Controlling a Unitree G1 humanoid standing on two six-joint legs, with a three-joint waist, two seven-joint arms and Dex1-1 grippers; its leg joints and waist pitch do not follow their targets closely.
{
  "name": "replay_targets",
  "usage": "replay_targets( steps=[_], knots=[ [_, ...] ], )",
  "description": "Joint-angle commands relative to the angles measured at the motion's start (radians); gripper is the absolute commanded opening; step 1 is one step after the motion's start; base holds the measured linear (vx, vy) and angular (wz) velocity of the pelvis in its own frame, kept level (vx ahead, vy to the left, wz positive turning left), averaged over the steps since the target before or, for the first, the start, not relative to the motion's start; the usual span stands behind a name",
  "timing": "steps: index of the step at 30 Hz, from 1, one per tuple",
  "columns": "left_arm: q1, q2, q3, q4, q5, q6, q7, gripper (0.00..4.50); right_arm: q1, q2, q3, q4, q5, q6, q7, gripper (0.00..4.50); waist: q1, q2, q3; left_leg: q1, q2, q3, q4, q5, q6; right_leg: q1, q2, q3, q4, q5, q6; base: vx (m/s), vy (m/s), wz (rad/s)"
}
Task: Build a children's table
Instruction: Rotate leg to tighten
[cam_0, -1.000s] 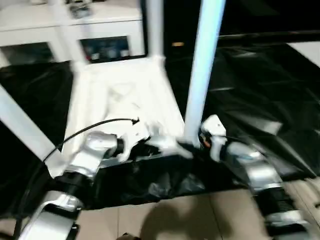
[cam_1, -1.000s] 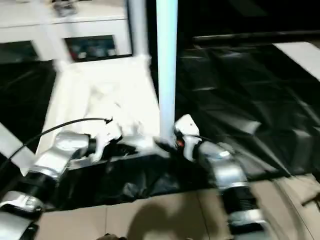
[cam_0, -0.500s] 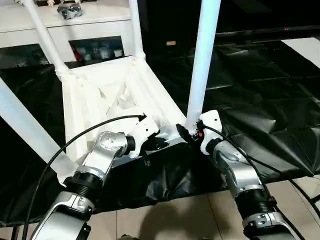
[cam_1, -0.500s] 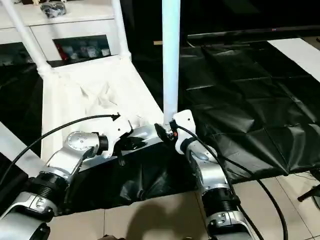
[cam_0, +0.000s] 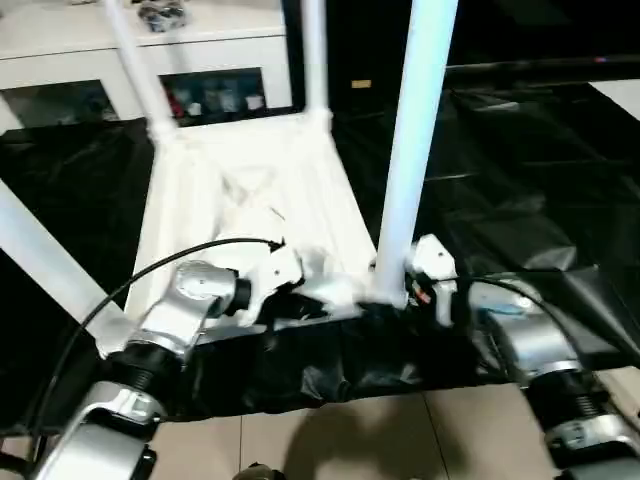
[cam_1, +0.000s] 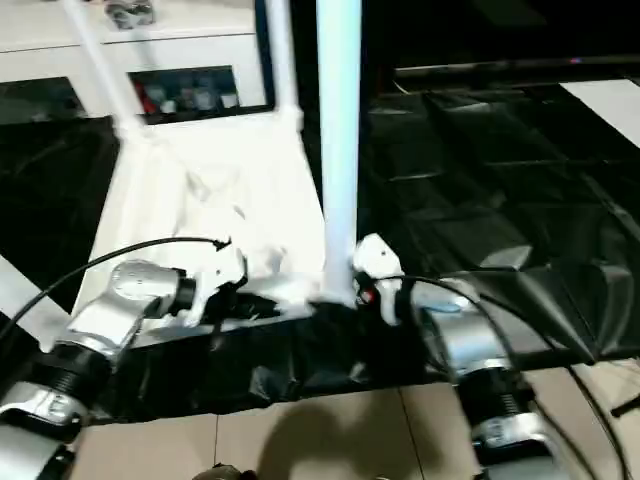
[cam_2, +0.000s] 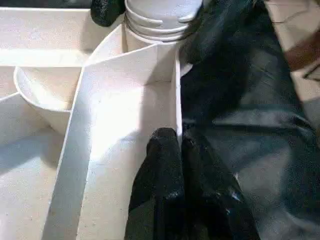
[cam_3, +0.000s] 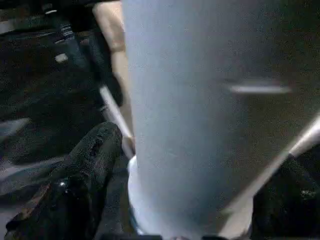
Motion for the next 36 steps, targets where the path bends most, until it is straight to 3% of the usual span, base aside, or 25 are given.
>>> replay_targets(
  steps=[1,5,13,15,22,24,26,27,28,29,31,36],
  knots=[
    [-0.044,-0.018,-0.023,-0.009,-0.028,-0.023,-0.025,0.00,0.002,0.016,0.098,-0.028,0.011,0.022,0.107,3.71,-0.001,-0.014,-0.059,0.024,0.046,-0.018,-0.068,-0.237,0.064,0.033,-0.054,0.040,-0.070,-0.139,-0.261,0.000,0.000,0.00],
    [-0.057,-0.007,-0.018,0.006,-0.034,-0.027,-0.050,0.00,0.002,-0.006,0.124,-0.046,0.016,0.031,0.176,3.48,0.008,-0.015,-0.061,0.024,0.044,-0.018,-0.066,-0.205,0.070,0.033,-0.055,0.039,-0.066,-0.108,-0.265,0.000,0.000,0.00],
    [-0.060,-0.004,-0.012,0.019,-0.038,-0.031,-0.074,0.00,0.000,-0.004,0.133,-0.047,0.004,0.025,0.190,2.82,0.008,-0.016,-0.061,0.023,0.045,-0.018,-0.067,-0.211,0.065,0.033,-0.056,0.039,-0.067,-0.124,-0.265,0.000,0.000,0.00],
    [-0.053,-0.006,-0.012,0.016,-0.039,-0.029,-0.074,0.00,0.007,0.001,0.129,-0.050,0.010,0.031,0.180,2.76,0.007,-0.023,-0.061,0.022,0.044,-0.017,-0.066,-0.202,0.068,0.034,-0.055,0.039,-0.067,-0.117,-0.264,0.000,0.000,0.00],
    [-0.036,-0.012,-0.005,0.009,-0.041,-0.023,-0.049,0.00,0.042,0.022,0.105,-0.077,0.032,0.051,0.154,2.67,0.009,-0.015,-0.062,0.023,0.045,-0.018,-0.066,-0.197,0.071,0.033,-0.054,0.038,-0.067,-0.118,-0.261,0.000,0.000,0.00],
    [-0.039,-0.024,0.002,0.016,-0.031,-0.021,-0.002,0.00,0.043,0.054,0.072,-0.067,0.040,0.056,0.082,2.67,0.009,-0.016,-0.061,0.023,0.045,-0.018,-0.067,-0.203,0.067,0.032,-0.055,0.039,-0.067,-0.120,-0.261,0.000,0.000,0.00],
    [-0.045,-0.040,0.006,0.026,-0.012,-0.012,0.060,0.00,0.032,0.091,0.043,-0.039,0.027,0.058,-0.019,2.67,0.004,-0.016,-0.057,0.025,0.045,-0.019,-0.072,-0.247,0.045,0.030,-0.056,0.039,-0.073,-0.185,-0.252,0.000,0.000,0.00],
    [-0.047,-0.046,0.007,0.030,-0.003,-0.007,0.086,0.00,0.027,0.106,0.033,-0.027,0.020,0.058,-0.061,2.67,0.001,-0.012,-0.056,0.026,0.046,-0.020,-0.073,-0.253,0.035,0.027,-0.058,0.041,-0.075,-0.198,-0.249,0.000,0.000,0.00],
    [-0.053,-0.072,0.015,0.036,0.011,0.012,0.157,0.00,0.009,0.148,0.001,0.004,0.011,0.075,-0.171,2.66,-0.005,-0.008,-0.053,0.027,0.044,-0.023,-0.078,-0.284,0.013,0.027,-0.058,0.040,-0.078,-0.244,-0.241,0.000,0.000,0.00],
    [-0.055,-0.120,0.027,0.030,0.025,0.038,0.261,0.00,-0.013,0.219,-0.042,0.044,0.004,0.093,-0.327,2.66,-0.009,-0.011,-0.050,0.029,0.043,-0.023,-0.081,-0.305,0.002,0.025,-0.058,0.040,-0.083,-0.276,-0.234,0.000,0.000,0.00],
    [-0.050,-0.150,0.030,0.016,0.026,0.053,0.301,0.00,-0.018,0.253,-0.051,0.055,0.000,0.099,-0.388,2.66,-0.024,-0.012,-0.049,0.034,0.040,-0.030,-0.085,-0.352,-0.035,0.025,-0.061,0.039,-0.092,-0.372,-0.198,0.000,0.000,0.00],
    [-0.026,-0.224,0.019,-0.045,0.046,0.088,0.404,0.00,-0.011,0.367,-0.065,0.059,-0.028,0.097,-0.562,2.65,-0.043,-0.010,-0.052,0.024,0.036,-0.028,-0.084,-0.339,-0.013,0.026,-0.056,0.040,-0.093,-0.295,-0.199,0.000,0.000,0.00]
  ],
)
